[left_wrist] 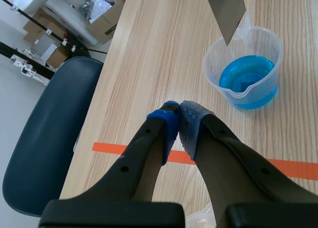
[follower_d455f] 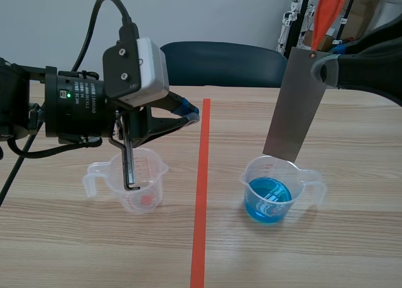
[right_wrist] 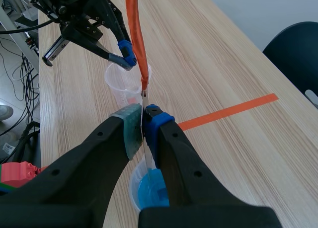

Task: Do the redox reaction experiment. move the plate over the blue solution

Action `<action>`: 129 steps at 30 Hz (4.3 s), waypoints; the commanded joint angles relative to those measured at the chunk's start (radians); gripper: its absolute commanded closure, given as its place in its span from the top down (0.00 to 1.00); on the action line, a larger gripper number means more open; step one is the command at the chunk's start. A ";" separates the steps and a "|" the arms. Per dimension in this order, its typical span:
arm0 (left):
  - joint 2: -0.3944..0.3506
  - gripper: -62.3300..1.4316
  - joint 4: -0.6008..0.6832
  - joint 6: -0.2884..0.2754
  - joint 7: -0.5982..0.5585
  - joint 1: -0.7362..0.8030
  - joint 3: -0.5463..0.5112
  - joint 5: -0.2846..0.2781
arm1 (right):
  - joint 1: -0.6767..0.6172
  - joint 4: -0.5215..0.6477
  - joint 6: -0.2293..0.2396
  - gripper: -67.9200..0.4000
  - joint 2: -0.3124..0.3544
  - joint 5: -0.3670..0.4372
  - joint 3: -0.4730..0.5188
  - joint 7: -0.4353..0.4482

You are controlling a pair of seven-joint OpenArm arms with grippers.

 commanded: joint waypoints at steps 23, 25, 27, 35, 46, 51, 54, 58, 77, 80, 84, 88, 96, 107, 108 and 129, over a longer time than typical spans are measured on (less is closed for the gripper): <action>0.008 0.07 0.022 0.010 -0.104 -0.003 0.001 -0.006 | 0.012 0.008 0.012 0.01 0.008 0.019 0.015 0.029; 0.008 0.07 0.022 0.010 -0.113 -0.003 0.001 -0.006 | 0.012 0.008 0.012 0.01 0.008 0.019 0.015 0.029; 0.008 0.07 0.022 0.010 -0.128 -0.003 0.001 -0.007 | 0.012 0.008 0.012 0.01 0.008 0.019 0.015 0.029; 0.008 0.07 0.022 0.010 -0.143 -0.003 0.001 -0.007 | 0.012 0.008 0.012 0.01 0.008 0.019 0.015 0.029; 0.008 0.07 0.022 0.009 -0.142 -0.003 0.001 -0.007 | 0.012 0.008 0.012 0.01 0.008 0.018 0.015 0.029; 0.008 0.07 0.022 0.009 -0.138 -0.003 0.001 -0.007 | 0.011 0.008 0.012 0.01 0.008 0.018 0.015 0.027; 0.008 0.07 0.022 0.009 -0.137 -0.003 0.001 -0.007 | 0.011 0.008 0.012 0.01 0.008 0.018 0.015 0.025; 0.008 0.07 0.022 0.009 -0.137 -0.003 0.001 -0.007 | 0.011 0.008 0.012 0.01 0.008 0.018 0.015 0.025; 0.061 0.07 0.022 -0.018 -0.117 -0.002 0.001 -0.007 | 0.011 0.008 0.012 0.01 0.008 0.018 0.015 0.021; 0.060 0.07 0.022 -0.046 -0.120 -0.003 0.001 -0.007 | 0.011 0.008 0.012 0.01 0.008 0.018 0.015 0.021; 0.061 0.07 0.022 -0.089 -0.153 -0.003 0.001 -0.007 | 0.011 0.008 0.012 0.01 0.008 0.018 0.015 0.021; 0.061 0.07 0.022 -0.089 -0.153 -0.003 0.001 -0.007 | 0.011 0.008 0.012 0.01 0.008 0.018 0.015 0.021; 0.061 0.07 0.022 -0.089 -0.153 -0.003 0.001 -0.007 | 0.011 0.008 0.012 0.01 0.008 0.018 0.015 0.021; 0.061 0.07 0.022 -0.089 -0.153 -0.003 0.001 -0.007 | 0.011 0.008 0.012 0.01 0.008 0.018 0.015 0.021; 0.061 0.07 0.022 -0.089 -0.153 -0.003 0.001 -0.007 | 0.011 0.008 0.012 0.01 0.008 0.018 0.015 0.021; 0.061 0.07 0.022 -0.089 -0.153 -0.003 0.001 -0.007 | 0.011 0.008 0.012 0.01 0.008 0.018 0.015 0.021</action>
